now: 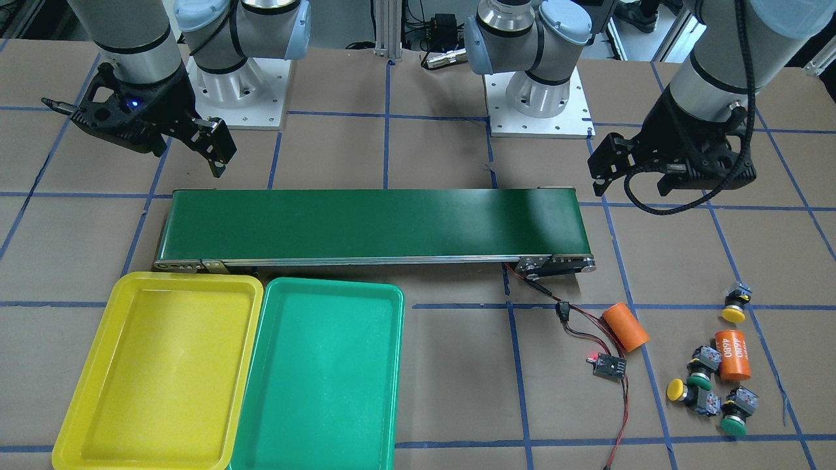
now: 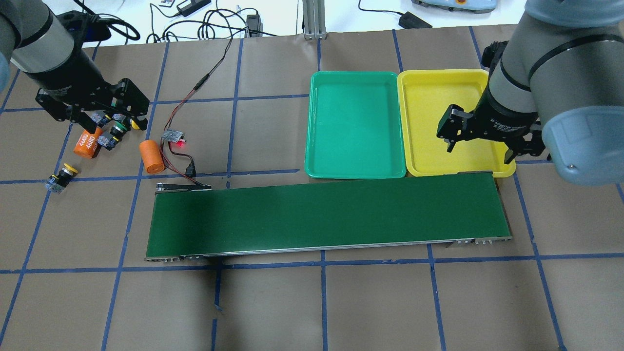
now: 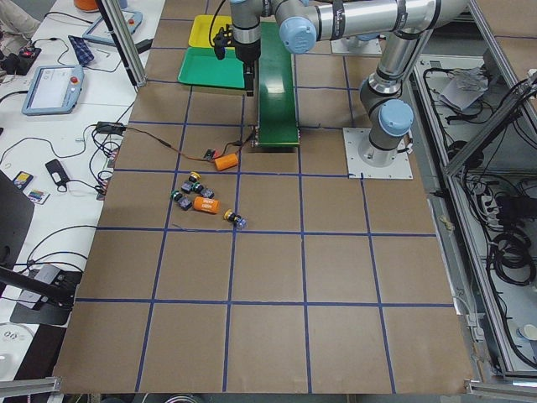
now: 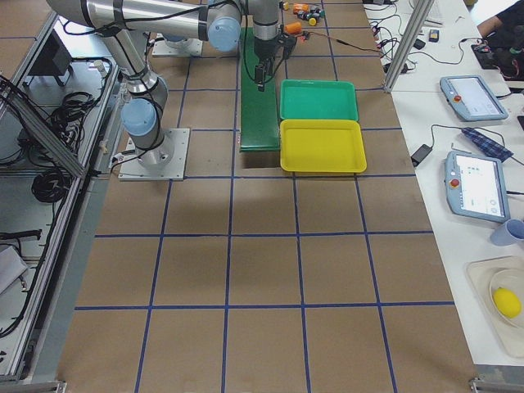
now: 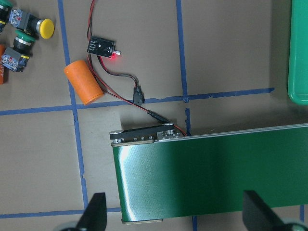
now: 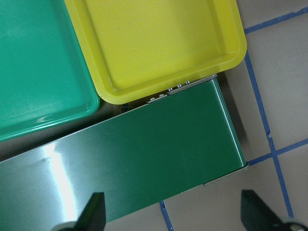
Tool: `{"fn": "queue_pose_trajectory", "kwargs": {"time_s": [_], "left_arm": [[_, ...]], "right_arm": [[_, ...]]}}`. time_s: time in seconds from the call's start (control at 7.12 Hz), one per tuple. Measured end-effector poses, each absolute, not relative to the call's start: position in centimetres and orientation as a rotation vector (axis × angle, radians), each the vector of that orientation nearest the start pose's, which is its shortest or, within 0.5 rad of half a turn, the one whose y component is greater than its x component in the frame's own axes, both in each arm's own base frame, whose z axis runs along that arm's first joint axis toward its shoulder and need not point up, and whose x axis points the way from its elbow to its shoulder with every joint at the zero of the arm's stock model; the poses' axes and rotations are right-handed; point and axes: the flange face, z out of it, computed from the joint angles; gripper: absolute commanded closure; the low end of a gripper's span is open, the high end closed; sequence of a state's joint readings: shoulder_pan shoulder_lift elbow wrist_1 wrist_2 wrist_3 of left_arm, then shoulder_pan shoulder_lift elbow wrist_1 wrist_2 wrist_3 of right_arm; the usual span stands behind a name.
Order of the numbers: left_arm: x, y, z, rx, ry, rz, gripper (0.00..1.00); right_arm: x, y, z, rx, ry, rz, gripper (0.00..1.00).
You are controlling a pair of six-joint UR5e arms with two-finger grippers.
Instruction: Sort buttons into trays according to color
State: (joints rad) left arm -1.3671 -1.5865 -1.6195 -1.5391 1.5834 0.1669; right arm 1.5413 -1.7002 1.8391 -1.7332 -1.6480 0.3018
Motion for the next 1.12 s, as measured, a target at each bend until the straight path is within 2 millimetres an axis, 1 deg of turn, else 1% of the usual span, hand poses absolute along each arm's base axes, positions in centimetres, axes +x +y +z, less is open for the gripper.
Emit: {"fn": "queue_pose_trajectory", "kwargs": {"time_s": [0.42,0.56,0.7,0.84,0.98,1.12], "left_arm": [[-2.6,-51.4,45.6,-0.066,3.131,0.058,0.0],[-2.2,-51.8,44.9,-0.07,3.131,0.06,0.0],[-1.3,-52.8,43.2,-0.084,3.13,0.067,0.0],[0.6,-54.2,40.1,-0.124,3.128,0.072,0.0],[3.1,-55.3,36.5,-0.184,3.125,0.074,0.0],[5.3,-55.9,33.0,-0.247,3.12,0.068,0.0]], "right_arm": [[11.2,-43.9,43.3,0.536,3.17,-0.052,0.0],[11.1,-43.9,43.3,0.538,3.17,-0.054,0.0],[11.1,-43.9,43.4,0.535,3.171,-0.056,0.0],[11.1,-43.9,43.4,0.532,3.171,-0.057,0.0],[11.1,-44.0,43.4,0.53,3.171,-0.06,0.0],[11.1,-44.1,43.5,0.527,3.169,-0.07,0.0]]}}
